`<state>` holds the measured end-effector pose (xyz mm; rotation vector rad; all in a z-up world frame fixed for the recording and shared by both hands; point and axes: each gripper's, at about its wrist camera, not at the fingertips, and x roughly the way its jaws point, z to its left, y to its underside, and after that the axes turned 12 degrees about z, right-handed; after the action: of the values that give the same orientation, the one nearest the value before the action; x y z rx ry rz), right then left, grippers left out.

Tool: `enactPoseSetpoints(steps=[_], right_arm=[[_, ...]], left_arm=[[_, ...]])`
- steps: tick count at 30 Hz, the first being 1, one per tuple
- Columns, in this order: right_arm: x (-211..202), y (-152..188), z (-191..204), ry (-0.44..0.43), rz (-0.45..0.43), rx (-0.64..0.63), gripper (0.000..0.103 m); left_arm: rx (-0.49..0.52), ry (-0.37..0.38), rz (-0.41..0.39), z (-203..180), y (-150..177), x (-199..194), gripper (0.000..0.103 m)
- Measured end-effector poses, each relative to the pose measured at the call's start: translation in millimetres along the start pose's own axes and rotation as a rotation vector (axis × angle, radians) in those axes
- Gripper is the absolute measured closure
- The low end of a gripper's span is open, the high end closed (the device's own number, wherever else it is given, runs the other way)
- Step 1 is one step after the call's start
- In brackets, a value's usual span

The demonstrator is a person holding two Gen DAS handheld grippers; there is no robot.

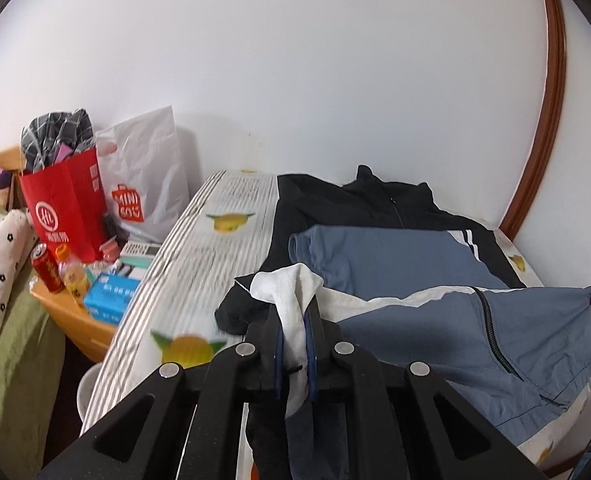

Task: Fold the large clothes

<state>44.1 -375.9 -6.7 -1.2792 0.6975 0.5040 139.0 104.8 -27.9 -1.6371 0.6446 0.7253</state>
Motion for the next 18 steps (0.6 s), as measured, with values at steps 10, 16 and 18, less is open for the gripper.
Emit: enactPoseSetpoints(steps=[10, 16, 18], right_arm=[[44.5, -47.5, 11.1, -0.004, 0.017, 0.01, 0.098], [79.6, -68.2, 17.7, 0.0, 0.044, -0.004, 0.098], [91.8, -74.6, 18.3, -0.003, 0.056, -0.002, 0.098]], left_arm=[[0.004, -0.022, 0.028, -10.1, -43.6, 39.0, 0.094], [-0.014, -0.028, 0.067, -12.4, -63.2, 69.0, 0.094], [-0.021, -0.03, 0.077, -13.1, -69.3, 80.1, 0.094]])
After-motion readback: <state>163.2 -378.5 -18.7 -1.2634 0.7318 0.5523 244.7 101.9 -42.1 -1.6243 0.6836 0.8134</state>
